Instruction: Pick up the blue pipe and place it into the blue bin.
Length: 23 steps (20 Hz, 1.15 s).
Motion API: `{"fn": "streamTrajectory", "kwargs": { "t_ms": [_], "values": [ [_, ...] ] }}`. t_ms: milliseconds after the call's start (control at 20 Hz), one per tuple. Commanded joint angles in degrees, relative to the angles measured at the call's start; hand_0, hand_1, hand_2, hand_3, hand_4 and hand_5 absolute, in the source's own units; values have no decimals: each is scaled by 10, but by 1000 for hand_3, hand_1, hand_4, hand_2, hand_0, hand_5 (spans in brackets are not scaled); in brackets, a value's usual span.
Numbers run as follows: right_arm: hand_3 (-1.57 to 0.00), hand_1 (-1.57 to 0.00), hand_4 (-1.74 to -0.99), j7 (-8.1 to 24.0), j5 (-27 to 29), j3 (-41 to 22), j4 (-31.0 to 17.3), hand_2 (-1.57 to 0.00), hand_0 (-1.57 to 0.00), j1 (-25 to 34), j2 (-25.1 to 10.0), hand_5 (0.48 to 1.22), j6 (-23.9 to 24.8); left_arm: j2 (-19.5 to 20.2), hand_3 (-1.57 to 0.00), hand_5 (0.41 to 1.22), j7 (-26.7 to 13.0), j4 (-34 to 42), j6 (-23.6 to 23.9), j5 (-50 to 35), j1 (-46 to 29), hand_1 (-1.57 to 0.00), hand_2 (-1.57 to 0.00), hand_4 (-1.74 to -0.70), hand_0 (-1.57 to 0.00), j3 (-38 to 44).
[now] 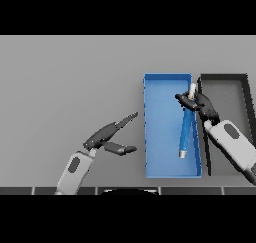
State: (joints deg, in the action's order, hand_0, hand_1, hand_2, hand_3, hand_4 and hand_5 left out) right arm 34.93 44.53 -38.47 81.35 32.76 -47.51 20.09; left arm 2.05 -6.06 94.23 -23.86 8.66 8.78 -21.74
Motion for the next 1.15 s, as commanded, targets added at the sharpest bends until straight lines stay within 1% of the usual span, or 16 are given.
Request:
{"fn": "streamTrajectory", "kwargs": {
  "t_ms": [0,50,100,200,300,400,550,750,850,900,950,1050,1100],
  "values": [
    [-206,-350,-1219,0,17,-38,-5,-350,-383,20,-16,1137,-7,-4,1,430,-1,-3,1,4,-3,1,1,-879,1,-5],
    [-164,-279,-1175,0,31,-75,-4,-280,-306,42,-33,1084,-13,-6,1,429,-2,-4,2,3,-5,1,1,-881,1,-5],
    [-131,-223,-1142,0,35,-108,-3,-224,-245,63,-44,1030,-24,-10,1,429,-6,-5,3,3,-1,1,1,-884,1,-6],
    [-84,-143,-1083,0,40,-138,-4,-143,-156,82,-52,934,-28,-8,1,428,-11,-4,1,1,0,1,1,-886,1,-5],
    [-53,-91,-1071,0,40,-152,-1,-91,-100,86,-57,868,-25,-7,1,426,-7,0,2,3,-2,1,1,-885,1,-6],
    [-34,-58,-1056,0,37,-174,7,-58,-63,95,-70,817,-29,-11,1,427,-7,-1,4,5,-3,1,1,-885,1,-10],
    [-17,-29,-1038,0,28,-184,-3,-29,-32,102,-64,734,-31,-10,1,429,-7,-6,4,5,1,1,1,-887,1,-6],
    [-6,-11,-1022,-3,19,-192,-6,-11,-13,97,-65,672,-33,-10,1,431,-9,-7,8,6,6,1,1,-887,1,-2],
    [-4,-7,-1022,-12,19,-191,-6,-7,-8,97,-68,665,-41,-5,1,431,-1,-4,7,8,-2,1,1,-886,1,-4],
    [-3,-5,-1022,-7,24,-190,5,-5,-6,98,-72,661,-41,-5,1,431,-7,-9,3,6,6,1,1,-885,1,-2],
    [-3,-5,-1022,-5,24,-189,1,-5,-6,101,-73,658,-46,-4,1,431,-6,-9,5,6,7,1,1,-885,1,0],
    [-3,-5,-1022,-2,18,-195,-9,-5,-6,103,-62,649,-44,-10,1,431,-2,-17,8,9,9,1,1,-885,1,-1],
    [-3,-5,-1022,-3,23,-189,-11,-5,-6,105,-64,643,-47,-10,1,431,1,-19,8,11,7,1,1,-885,1,-2]
  ]
}}
